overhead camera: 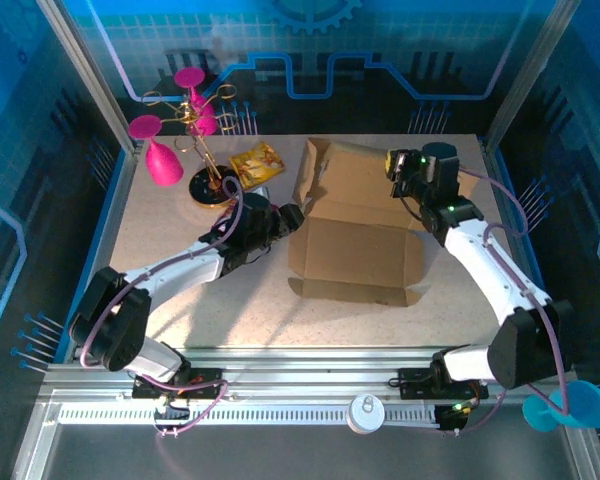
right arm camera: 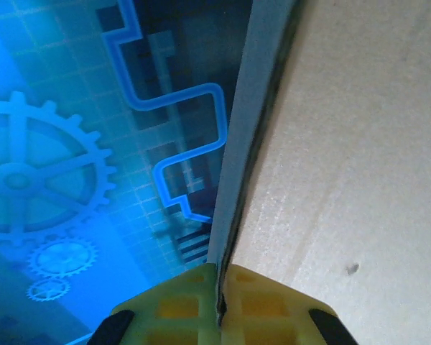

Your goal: Fold the paper box

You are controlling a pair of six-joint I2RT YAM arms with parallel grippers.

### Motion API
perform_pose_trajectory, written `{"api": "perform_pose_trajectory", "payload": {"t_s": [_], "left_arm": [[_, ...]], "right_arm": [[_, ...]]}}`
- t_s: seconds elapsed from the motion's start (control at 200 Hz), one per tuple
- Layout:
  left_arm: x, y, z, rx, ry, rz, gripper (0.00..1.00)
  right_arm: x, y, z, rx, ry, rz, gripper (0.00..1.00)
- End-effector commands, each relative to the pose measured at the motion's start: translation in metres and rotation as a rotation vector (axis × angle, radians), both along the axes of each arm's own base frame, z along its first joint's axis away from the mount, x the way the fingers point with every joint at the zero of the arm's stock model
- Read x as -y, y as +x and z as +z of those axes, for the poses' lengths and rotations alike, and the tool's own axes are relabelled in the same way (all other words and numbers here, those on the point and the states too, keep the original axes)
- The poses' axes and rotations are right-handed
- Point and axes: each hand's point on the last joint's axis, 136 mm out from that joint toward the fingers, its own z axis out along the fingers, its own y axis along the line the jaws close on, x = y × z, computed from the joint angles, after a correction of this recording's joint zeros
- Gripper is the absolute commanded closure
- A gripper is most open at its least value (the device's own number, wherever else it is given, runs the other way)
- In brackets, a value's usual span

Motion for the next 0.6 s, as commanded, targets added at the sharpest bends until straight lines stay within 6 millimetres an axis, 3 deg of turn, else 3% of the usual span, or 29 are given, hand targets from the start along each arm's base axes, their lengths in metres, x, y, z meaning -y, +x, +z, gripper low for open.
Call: {"api": "perform_pose_trajectory", "payload": {"t_s": [0.0,0.335,0.595], "left_arm": [[-0.003,-0.019,0.003,-0.043,-0.047,-0.025,0.31],[-0.028,-0.065,-0.017,-0.176,-0.049,-0.001,0.31],[-0.053,-0.067,0.007,-0.141,-0.046,0.066,0.33]], "right_arm": [[-0.010,0.015,0.014,0.136,-0.057,0.036,1.00],[-0.016,0.027,-0.003,0.220,-0.130,0.104,1.00],[-0.021,0.026,-0.033,0.206,-0.146,0.179,1.00]]}}
